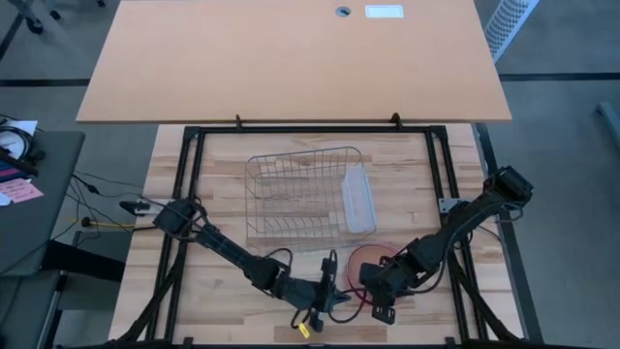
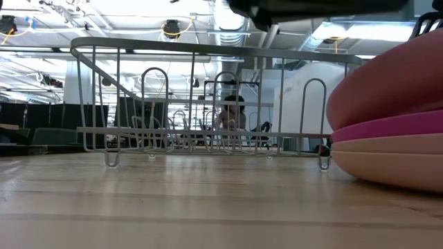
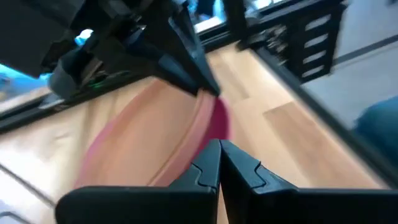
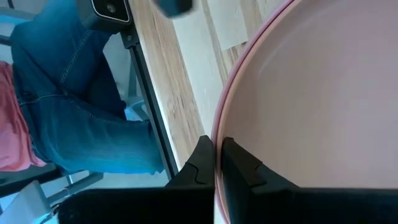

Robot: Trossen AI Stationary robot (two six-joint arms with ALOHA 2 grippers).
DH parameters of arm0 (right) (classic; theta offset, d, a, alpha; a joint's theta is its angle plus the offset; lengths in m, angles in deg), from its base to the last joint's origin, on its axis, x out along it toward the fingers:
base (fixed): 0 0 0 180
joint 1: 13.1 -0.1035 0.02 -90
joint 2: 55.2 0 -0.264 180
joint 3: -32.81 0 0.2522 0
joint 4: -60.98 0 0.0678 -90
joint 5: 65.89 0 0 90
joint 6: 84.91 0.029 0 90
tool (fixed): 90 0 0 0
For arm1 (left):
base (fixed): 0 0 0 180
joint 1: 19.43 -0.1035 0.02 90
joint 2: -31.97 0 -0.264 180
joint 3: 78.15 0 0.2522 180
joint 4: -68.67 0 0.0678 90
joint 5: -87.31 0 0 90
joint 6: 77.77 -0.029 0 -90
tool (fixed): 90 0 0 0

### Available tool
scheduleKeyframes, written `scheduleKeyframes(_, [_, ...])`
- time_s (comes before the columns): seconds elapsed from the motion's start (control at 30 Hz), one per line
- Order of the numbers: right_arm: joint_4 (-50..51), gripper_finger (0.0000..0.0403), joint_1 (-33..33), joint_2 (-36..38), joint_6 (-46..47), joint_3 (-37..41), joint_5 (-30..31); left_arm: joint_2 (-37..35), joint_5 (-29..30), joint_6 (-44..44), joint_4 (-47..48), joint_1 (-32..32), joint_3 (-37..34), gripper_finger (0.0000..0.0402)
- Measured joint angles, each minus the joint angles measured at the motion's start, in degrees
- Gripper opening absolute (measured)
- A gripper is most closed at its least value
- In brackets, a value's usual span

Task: Sort dishes
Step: Put the brown plate in the dish rack

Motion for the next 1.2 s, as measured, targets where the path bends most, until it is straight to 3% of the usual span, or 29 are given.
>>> scheduleKeyframes(0.13, [-0.1,0.0011,0.2,0.0,0.0,0.0,-0.5,2.0,6.3,-3.6,3.2,0.5,2.4,0.0000])
scheduleKeyframes(0.37, [-0.8,0.0011,0.2,0.0,-0.9,0.0,-0.6,2.1,11.7,-5.9,4.0,0.6,2.5,0.0027])
scheduleKeyframes(0.6, [-1.1,0.0011,0.2,0.0,-1.5,0.0,-0.6,2.0,9.1,-7.2,5.0,0.1,2.5,0.0047])
scheduleKeyframes(1.2, [-1.2,0.0011,0.2,0.0,-1.5,0.0,-0.6,2.0,8.9,-13.8,5.8,-0.6,2.5,0.0047])
